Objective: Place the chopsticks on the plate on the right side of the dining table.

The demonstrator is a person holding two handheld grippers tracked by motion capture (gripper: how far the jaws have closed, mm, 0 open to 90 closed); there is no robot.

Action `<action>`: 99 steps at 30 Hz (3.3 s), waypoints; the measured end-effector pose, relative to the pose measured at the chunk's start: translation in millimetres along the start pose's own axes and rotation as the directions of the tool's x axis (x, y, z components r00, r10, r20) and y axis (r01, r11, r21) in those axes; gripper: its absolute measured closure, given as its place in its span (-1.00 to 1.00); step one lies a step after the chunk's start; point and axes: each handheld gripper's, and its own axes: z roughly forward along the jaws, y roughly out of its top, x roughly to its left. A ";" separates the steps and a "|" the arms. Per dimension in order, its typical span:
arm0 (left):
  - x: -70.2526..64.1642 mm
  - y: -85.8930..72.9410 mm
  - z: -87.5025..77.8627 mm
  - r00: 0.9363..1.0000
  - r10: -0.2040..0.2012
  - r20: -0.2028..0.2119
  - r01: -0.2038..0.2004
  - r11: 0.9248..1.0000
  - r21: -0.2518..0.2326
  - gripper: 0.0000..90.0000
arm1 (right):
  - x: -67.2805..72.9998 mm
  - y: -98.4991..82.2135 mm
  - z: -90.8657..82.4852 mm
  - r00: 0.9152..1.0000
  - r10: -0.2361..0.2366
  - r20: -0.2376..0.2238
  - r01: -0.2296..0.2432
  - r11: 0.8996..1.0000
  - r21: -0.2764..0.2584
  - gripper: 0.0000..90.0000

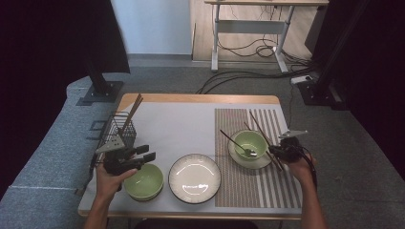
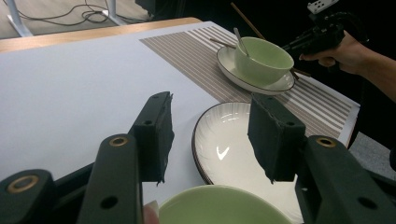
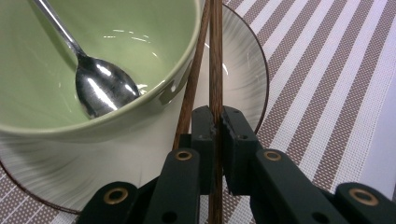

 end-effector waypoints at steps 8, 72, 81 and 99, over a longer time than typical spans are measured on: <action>0.1 -0.2 0.2 1.000 0.000 0.003 0.000 1.000 0.002 0.11 | -2.0 0.3 2.2 1.000 0.011 0.002 -0.011 1.000 -0.006 0.87; 0.6 -1.2 -0.8 1.000 -0.001 0.006 0.001 1.000 0.004 0.12 | 3.1 -4.1 -12.6 0.995 0.068 -0.066 -0.069 0.997 -0.019 0.36; 0.7 -1.3 -0.4 1.000 0.000 0.005 0.000 1.000 0.005 0.12 | 5.3 -3.4 -11.6 0.996 0.064 -0.062 -0.064 0.998 -0.011 0.33; 0.3 -1.3 -0.6 1.000 0.000 0.005 0.000 1.000 0.004 0.12 | 15.2 -4.7 -13.5 0.999 0.033 -0.020 -0.033 0.999 0.006 0.20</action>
